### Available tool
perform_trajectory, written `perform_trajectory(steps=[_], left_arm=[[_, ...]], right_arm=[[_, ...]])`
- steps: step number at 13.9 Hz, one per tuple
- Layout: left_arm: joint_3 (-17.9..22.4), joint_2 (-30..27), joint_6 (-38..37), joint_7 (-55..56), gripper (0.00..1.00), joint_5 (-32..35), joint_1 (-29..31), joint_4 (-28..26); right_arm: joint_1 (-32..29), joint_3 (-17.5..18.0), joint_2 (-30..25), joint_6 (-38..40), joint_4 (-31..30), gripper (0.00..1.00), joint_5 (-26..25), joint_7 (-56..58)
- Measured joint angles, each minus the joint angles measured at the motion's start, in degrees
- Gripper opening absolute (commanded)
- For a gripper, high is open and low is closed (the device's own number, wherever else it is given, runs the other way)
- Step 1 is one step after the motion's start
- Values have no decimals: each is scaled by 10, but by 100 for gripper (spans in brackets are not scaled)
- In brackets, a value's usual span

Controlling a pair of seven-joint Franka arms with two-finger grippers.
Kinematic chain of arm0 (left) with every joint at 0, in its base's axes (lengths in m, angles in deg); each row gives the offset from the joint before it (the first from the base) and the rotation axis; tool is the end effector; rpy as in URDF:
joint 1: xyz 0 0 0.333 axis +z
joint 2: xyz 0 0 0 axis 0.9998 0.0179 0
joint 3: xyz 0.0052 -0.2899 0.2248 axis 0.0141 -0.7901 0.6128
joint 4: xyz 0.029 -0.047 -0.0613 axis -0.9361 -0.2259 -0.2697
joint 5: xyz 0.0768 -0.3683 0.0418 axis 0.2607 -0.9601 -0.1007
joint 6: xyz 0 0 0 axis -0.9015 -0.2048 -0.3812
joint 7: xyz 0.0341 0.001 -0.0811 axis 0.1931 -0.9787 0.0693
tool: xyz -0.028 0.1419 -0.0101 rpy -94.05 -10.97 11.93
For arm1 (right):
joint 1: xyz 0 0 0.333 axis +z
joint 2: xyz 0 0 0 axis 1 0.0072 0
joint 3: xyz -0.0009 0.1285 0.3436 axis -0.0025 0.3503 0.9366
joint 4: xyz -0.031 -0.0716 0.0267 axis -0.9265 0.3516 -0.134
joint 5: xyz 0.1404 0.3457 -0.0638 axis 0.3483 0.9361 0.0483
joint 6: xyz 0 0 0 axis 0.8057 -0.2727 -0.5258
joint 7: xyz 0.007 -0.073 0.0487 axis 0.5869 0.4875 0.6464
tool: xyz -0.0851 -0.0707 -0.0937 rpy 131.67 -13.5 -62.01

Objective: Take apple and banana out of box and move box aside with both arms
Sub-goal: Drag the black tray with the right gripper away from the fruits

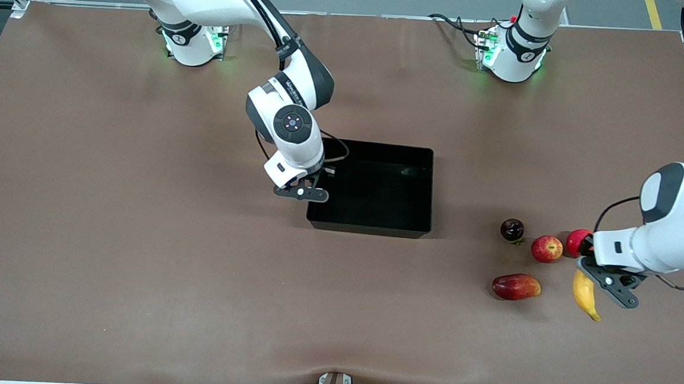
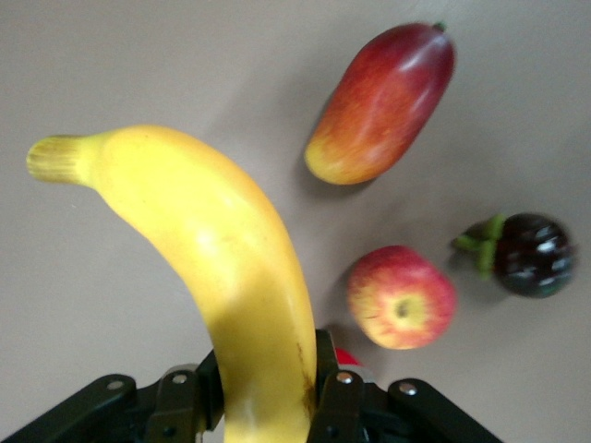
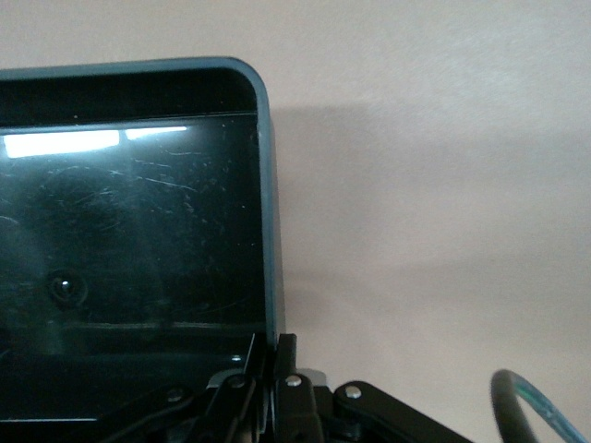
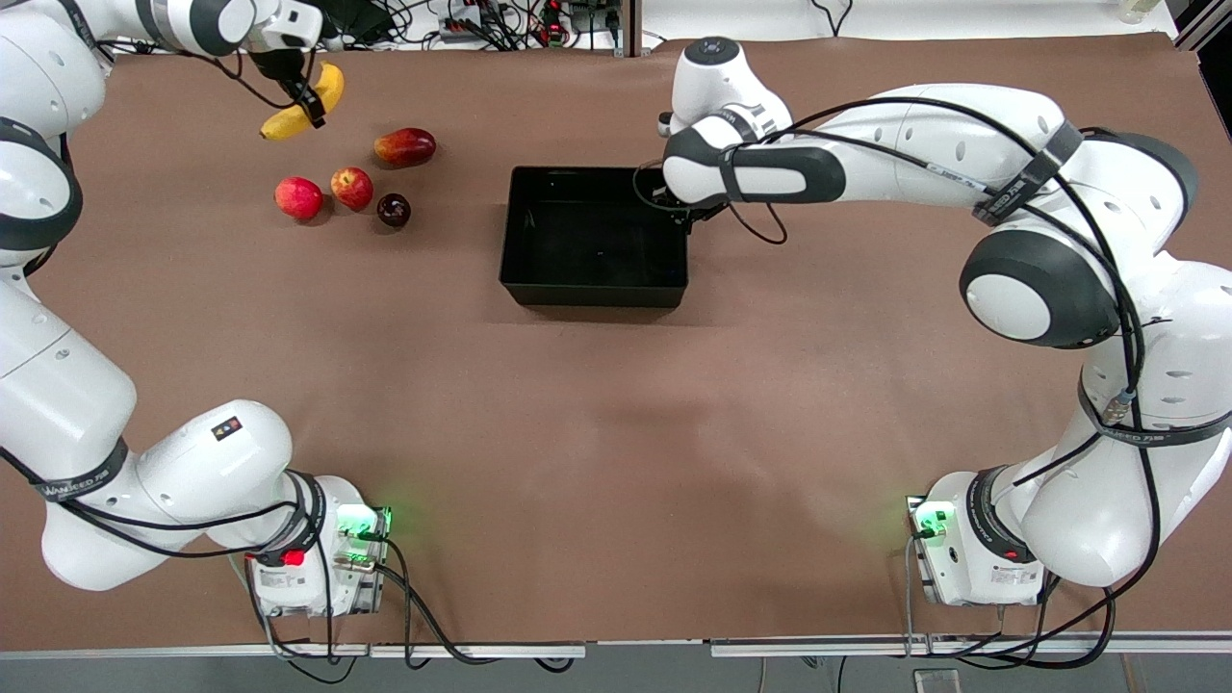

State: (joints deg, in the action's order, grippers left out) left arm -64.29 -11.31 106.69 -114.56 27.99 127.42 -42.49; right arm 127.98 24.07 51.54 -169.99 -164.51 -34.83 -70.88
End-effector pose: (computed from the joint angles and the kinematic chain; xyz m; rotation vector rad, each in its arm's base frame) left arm 0.7119 0.0796 0.3289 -2.7805 1.3135 -0.0068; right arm 0.5205 0.4410 0.2961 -3.1154 0.1410 0.1564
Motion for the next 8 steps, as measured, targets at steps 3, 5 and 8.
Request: perform_trajectory(steps=[3,5,8], left_arm=[[32,30,68,-81,0,0,-1,1],[46,54,112,-104,0,0,-4,2],[82,77,156,-120,0,0,-30,3]], right_arm=[[-36,-2,-35,61,5,0,0,23],[-80,-4,-70,127,7,0,0,63],[-152,-7,-111,201,6,0,0,144]])
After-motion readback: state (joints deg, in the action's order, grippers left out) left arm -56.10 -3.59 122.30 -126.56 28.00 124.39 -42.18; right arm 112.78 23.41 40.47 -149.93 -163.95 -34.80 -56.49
